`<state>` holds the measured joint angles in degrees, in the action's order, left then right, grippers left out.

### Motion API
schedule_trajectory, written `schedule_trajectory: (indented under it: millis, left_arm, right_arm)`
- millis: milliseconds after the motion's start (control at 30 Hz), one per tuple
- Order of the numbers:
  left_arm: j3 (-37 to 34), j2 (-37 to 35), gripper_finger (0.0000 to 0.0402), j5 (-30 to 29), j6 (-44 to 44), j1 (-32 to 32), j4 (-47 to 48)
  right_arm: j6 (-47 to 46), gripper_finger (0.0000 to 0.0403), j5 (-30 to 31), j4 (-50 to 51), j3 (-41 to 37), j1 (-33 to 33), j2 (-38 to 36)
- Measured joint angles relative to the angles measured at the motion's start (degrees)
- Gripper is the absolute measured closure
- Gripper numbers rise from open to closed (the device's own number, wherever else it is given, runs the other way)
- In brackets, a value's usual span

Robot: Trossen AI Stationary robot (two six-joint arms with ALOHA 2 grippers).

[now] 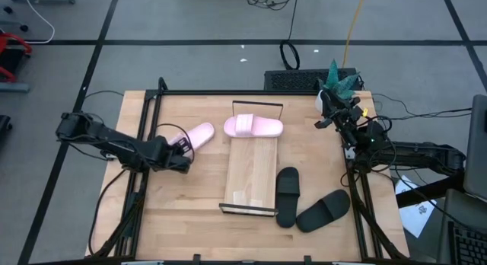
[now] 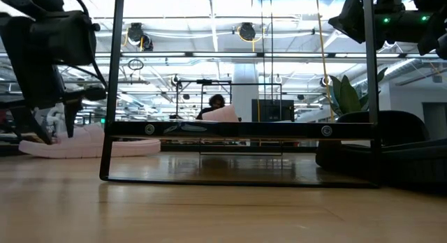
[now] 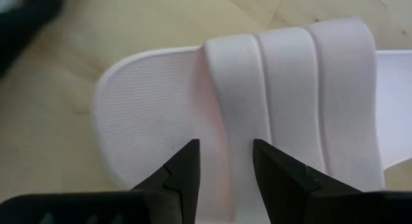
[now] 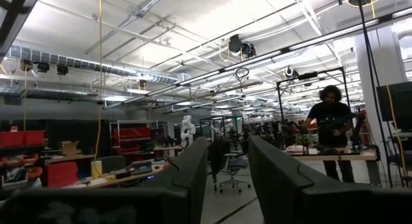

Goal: Pick and place slides into the shelf
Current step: Put the pink slide on the shelf

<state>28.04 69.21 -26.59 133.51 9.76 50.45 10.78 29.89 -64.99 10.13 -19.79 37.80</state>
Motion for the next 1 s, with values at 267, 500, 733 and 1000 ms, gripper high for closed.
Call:
schedule_trajectory:
  millis: [267, 500, 733, 1000]
  left_arm:
    - [-2.28, -0.06, 0.0266, -2.38, 0.53, 0.0, -6.07]
    - [-2.32, -4.61, 0.0266, -3.0, 0.32, 0.01, -6.25]
    - [-2.32, -8.2, 0.0266, -3.62, -0.14, 0.0, -2.44]
    - [-4.28, -8.08, 0.0266, -5.29, 0.32, 0.0, -5.74]
  right_arm:
    - [-0.66, 0.0296, 0.01, 0.05, 0.0, 0.0, 0.0]
    - [-0.67, 0.0296, 0.04, 0.07, 0.0, 0.02, 0.0]
    - [-0.67, 0.0296, 0.04, 0.07, 0.0, 0.02, 0.0]
    - [-0.69, 0.0296, 0.04, 0.09, 0.0, 0.02, -0.01]
